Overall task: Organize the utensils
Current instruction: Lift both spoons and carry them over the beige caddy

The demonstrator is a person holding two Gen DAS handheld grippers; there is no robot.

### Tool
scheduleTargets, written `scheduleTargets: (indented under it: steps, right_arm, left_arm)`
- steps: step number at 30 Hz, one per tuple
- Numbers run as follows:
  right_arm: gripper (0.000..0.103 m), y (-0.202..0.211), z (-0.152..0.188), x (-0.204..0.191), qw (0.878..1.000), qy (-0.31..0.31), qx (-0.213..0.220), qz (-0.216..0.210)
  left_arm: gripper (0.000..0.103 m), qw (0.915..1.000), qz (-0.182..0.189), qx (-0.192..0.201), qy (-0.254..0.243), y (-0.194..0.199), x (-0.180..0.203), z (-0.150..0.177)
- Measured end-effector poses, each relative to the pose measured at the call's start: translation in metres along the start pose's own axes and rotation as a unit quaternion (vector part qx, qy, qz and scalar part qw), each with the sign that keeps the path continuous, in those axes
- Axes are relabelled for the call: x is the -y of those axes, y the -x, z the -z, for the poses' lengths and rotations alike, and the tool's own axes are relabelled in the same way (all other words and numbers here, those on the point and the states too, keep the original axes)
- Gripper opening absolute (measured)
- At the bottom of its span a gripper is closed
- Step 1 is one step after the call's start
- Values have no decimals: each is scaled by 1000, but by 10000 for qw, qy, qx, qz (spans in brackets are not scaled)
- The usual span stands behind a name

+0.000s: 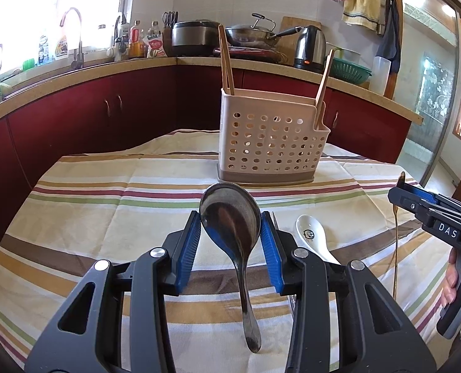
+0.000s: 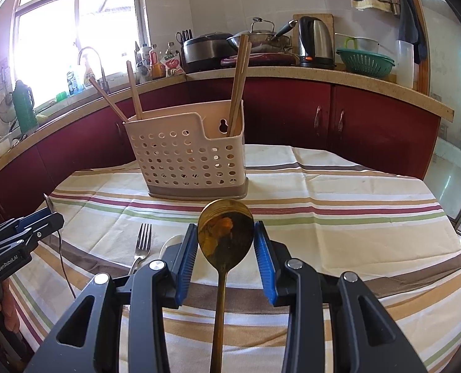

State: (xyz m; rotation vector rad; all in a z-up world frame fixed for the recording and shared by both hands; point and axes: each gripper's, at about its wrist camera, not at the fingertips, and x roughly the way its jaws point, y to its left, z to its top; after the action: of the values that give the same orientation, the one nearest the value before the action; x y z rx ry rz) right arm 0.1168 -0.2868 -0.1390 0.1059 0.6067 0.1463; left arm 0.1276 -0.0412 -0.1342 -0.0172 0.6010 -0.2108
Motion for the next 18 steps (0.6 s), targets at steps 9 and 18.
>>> scheduleTargets:
  steps: [9, 18]
  right_arm:
    - [37, 5, -3, -1, 10000, 13, 86, 11]
    - [37, 12, -11, -5, 9997, 29, 258, -3]
  left_arm:
    - [38, 9999, 29, 122, 18, 10, 0, -3]
    - [38, 9993, 50, 381, 18, 21, 2, -16]
